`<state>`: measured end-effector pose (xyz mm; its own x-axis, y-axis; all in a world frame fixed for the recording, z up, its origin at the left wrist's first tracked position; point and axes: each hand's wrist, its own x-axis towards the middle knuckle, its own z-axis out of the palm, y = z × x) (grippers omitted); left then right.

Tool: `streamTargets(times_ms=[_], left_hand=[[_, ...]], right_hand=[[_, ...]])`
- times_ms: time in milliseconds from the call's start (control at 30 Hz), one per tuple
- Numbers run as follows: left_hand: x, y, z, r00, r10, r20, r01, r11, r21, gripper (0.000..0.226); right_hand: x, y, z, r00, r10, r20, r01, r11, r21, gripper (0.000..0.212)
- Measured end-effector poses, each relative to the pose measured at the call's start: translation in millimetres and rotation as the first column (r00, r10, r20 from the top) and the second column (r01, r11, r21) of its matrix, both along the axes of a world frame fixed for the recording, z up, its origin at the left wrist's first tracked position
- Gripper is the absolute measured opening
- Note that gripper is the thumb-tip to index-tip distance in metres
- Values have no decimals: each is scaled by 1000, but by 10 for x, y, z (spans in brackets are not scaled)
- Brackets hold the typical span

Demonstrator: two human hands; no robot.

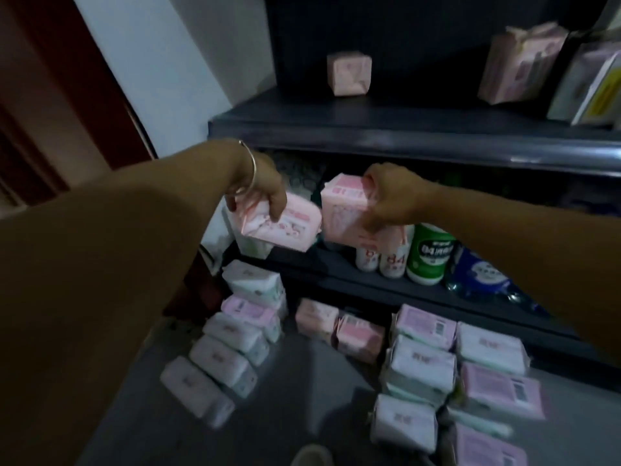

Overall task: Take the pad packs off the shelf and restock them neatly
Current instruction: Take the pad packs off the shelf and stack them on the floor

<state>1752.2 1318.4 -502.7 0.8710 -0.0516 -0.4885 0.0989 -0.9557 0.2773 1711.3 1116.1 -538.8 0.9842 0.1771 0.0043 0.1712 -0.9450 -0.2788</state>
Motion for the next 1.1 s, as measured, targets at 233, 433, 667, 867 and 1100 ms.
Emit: streamTargets(times_ms=[233,433,667,867,1100], left_hand=[[-10,30,-1407,967,30,-252,-28,1000,10,43],[201,71,-2428,908,51,-417,-59,998,-8,49],[474,33,-2888,922,70,-380,-91,995,-36,47],[765,105,-2791,944,103,-313,-133,988,-77,41],[844,-36,-2871,969,86,-233,-112,989,-101,34]], right_hand=[[-193,61,-1355,981,-106,-160,79,983,-166,80],[-117,150,-2194,953,-191,-234,154,974,-168,72],[49,302,-2535,953,-187,-237,152,975,-159,75],[228,328,-2507,929,-270,-251,254,962,-96,73],[240,189,-2745,924,-245,-292,231,969,-82,72]])
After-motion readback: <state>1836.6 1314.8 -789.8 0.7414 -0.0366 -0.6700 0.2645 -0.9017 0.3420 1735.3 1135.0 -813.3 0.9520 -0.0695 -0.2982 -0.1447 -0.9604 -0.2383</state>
